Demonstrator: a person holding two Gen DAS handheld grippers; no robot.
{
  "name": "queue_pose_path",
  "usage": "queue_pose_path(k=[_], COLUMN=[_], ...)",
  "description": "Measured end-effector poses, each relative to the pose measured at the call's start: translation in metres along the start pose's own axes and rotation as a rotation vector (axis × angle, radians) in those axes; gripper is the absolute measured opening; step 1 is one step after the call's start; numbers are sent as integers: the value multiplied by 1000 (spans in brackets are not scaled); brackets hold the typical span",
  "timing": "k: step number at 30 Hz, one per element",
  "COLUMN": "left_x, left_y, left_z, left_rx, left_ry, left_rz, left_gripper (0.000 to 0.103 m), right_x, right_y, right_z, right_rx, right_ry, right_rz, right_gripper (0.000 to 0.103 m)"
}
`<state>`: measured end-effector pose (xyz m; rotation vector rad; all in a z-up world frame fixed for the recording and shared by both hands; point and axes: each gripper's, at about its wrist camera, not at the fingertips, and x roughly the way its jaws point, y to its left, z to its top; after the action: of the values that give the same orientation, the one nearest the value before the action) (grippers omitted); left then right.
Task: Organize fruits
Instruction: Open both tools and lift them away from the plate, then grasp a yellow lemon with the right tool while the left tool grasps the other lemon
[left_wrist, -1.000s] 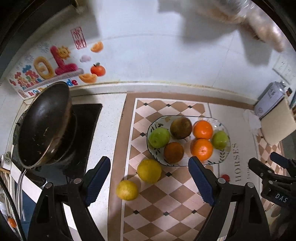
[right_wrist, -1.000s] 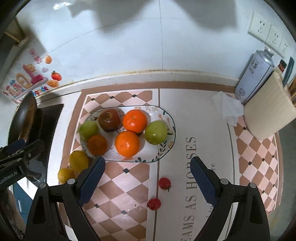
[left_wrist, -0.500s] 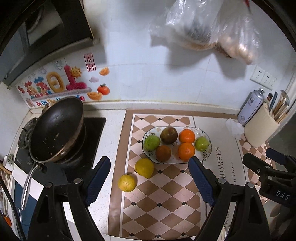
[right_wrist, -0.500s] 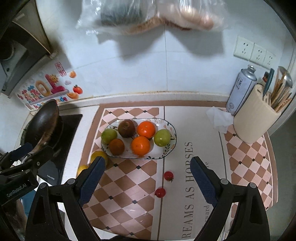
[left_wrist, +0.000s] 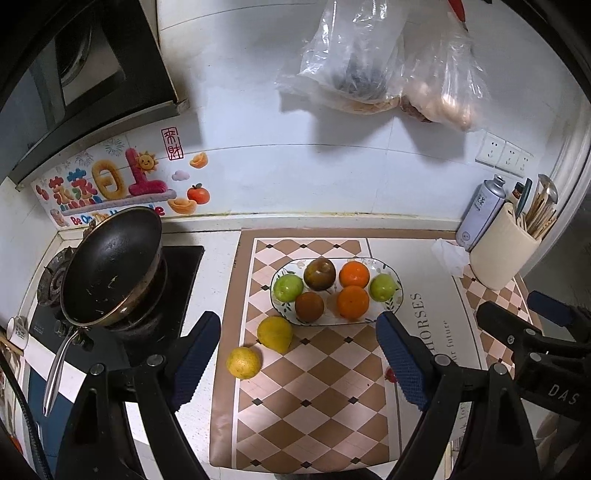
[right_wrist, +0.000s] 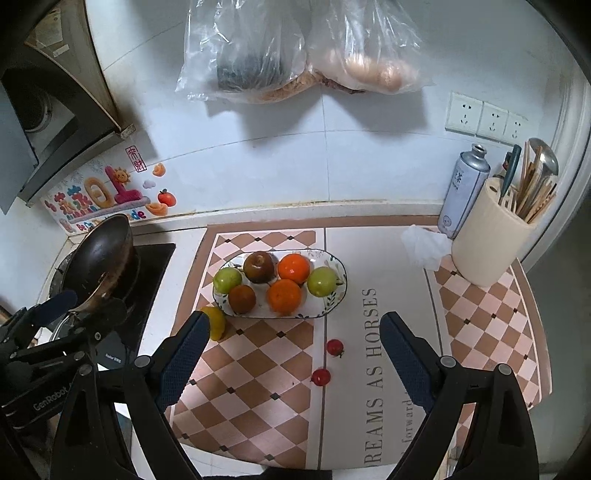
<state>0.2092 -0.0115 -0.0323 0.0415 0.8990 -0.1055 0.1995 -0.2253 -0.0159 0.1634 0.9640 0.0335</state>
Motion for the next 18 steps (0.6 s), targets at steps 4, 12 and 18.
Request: queue_pose_path(k=[4, 12, 18], left_x=[1, 21, 57], left_y=[-3, 7, 48], left_z=[-1, 2, -9], left_rx=[-3, -48, -115], left_ry=[5, 21, 70], left_rz=[-4, 64, 264], left_gripper=[86, 103, 103], right_x=[-1, 27, 95], right_y=[-4, -15, -8], right_z=[-2, 3, -2], right_rx=[3, 41, 62], right_ry=[-1, 59, 194], right_rz=[-5, 54, 179], right_gripper=[95, 96, 96])
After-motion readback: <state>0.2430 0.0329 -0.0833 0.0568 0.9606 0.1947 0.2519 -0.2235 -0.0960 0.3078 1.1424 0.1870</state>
